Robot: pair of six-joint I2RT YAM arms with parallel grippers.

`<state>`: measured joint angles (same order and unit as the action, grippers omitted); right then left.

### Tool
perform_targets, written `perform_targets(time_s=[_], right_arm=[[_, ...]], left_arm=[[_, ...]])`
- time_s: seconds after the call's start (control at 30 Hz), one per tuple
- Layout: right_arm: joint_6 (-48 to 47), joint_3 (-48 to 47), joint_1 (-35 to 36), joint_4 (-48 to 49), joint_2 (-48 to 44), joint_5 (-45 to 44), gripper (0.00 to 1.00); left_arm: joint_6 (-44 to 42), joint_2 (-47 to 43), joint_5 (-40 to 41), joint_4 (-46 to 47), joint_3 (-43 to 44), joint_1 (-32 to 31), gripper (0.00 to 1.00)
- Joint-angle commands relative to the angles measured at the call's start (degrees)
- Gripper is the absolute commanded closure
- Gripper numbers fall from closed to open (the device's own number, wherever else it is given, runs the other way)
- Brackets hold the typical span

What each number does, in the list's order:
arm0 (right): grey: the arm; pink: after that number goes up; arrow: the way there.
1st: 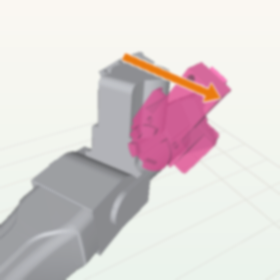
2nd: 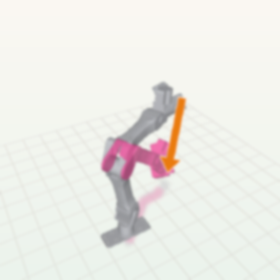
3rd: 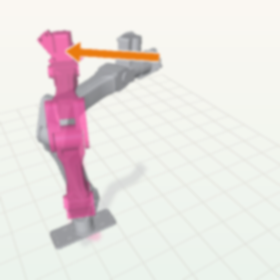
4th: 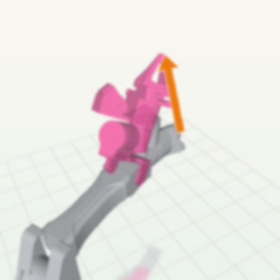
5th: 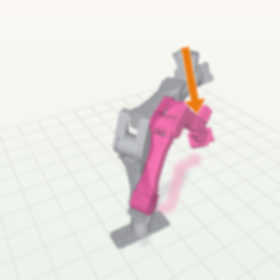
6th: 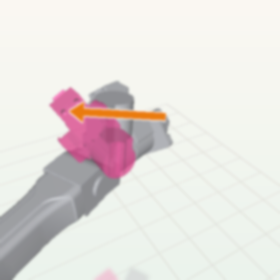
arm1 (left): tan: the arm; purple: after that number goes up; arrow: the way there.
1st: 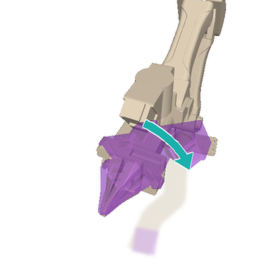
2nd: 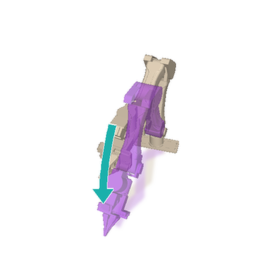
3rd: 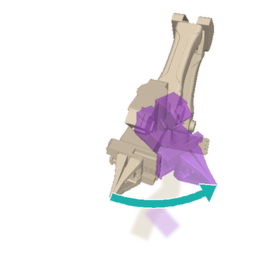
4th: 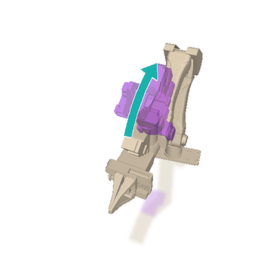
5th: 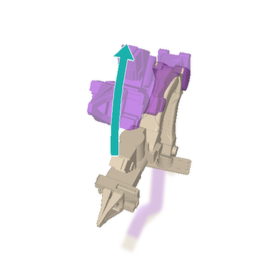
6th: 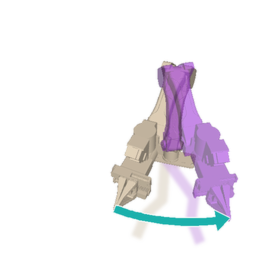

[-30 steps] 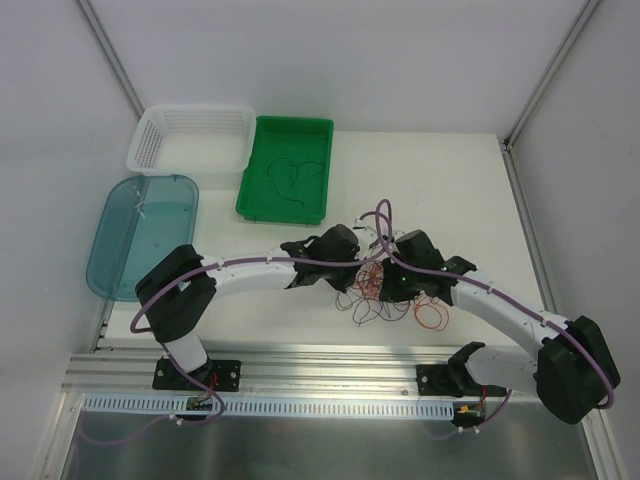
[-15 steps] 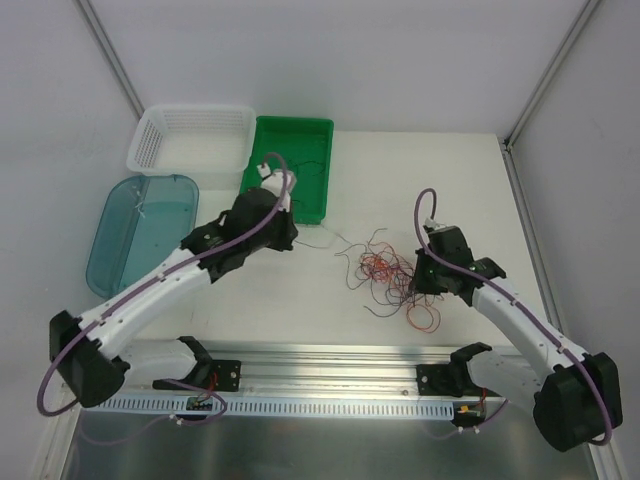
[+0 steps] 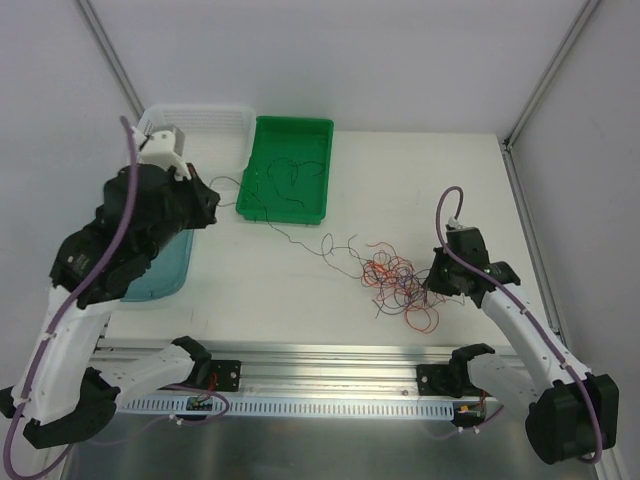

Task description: Untangle the cables

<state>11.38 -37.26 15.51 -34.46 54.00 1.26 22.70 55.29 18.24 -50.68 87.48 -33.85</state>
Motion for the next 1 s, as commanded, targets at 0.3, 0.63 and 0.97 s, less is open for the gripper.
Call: perform_targets(time_s=[0.3, 0.63, 0.97], right_arm=[[-0.1, 0.7, -0.9, -0.3, 2.9, -0.8, 0.89], [-10.5, -7.5, 12.1, 0.3, -1.6, 6.9, 0.31], [-20.7, -15.6, 19.3, 10.1, 7.5, 19.3, 0.21]], left_arm=[[-4.5, 7.6, 0.4, -11.8, 29.0, 0.6, 1.00], [-0.3, 0.8, -22.5, -3.3, 3.7, 0.6, 1.00], [3.7, -6.3, -25.3, -0.7, -10.2, 0.5, 1.00]])
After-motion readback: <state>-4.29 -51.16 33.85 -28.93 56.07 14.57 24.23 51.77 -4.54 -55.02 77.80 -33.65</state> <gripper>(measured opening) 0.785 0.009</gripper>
